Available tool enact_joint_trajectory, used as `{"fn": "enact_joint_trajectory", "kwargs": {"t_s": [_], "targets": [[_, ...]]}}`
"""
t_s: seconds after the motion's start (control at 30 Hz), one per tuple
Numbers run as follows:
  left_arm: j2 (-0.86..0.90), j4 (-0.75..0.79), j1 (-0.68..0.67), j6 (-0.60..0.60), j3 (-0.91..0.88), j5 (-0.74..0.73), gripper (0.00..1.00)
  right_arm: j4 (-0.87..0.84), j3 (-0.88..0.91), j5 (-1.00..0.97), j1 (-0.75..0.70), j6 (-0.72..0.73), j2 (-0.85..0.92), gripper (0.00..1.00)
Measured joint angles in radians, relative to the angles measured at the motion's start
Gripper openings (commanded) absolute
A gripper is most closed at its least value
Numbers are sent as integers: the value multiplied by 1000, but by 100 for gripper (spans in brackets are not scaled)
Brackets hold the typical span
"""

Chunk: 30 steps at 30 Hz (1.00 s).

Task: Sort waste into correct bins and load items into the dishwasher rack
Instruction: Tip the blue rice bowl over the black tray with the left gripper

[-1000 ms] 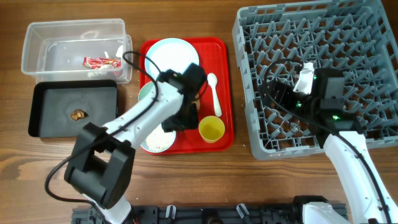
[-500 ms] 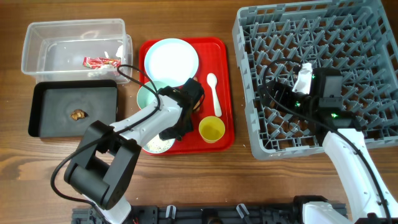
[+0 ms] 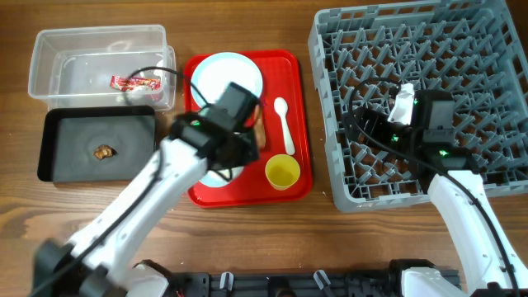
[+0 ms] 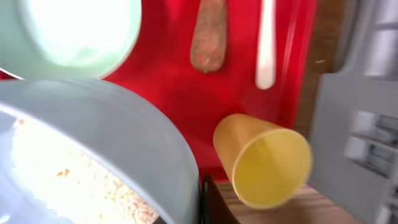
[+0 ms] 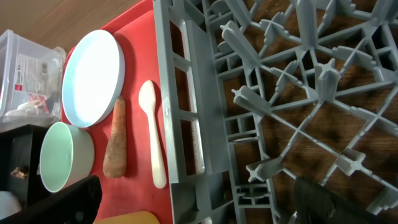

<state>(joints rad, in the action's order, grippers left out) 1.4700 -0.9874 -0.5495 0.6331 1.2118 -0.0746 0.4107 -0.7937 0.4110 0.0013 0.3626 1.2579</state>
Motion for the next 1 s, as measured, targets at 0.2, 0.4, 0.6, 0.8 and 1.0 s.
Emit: {"fn": "enact_joint_trajectory", "kwargs": {"t_s": [0.2,0.4,0.6,0.8,1.0], "targets": [[-174,-76,318,-207,1,-72,4,0,0,0,0,0,0,100],[-166,-58,732,-442,1,-243,4,0,0,0,0,0,0,100],[-47,95,1015,-638,-39,-522,4,-2,0,-4,0,0,1,100],[219,151,1157,-725,-72,-860,4,-3,0,-12,0,0,1,100],[337,151,1254,-731,-77,-1086,4,-3,0,-15,0,0,1,100]]}}
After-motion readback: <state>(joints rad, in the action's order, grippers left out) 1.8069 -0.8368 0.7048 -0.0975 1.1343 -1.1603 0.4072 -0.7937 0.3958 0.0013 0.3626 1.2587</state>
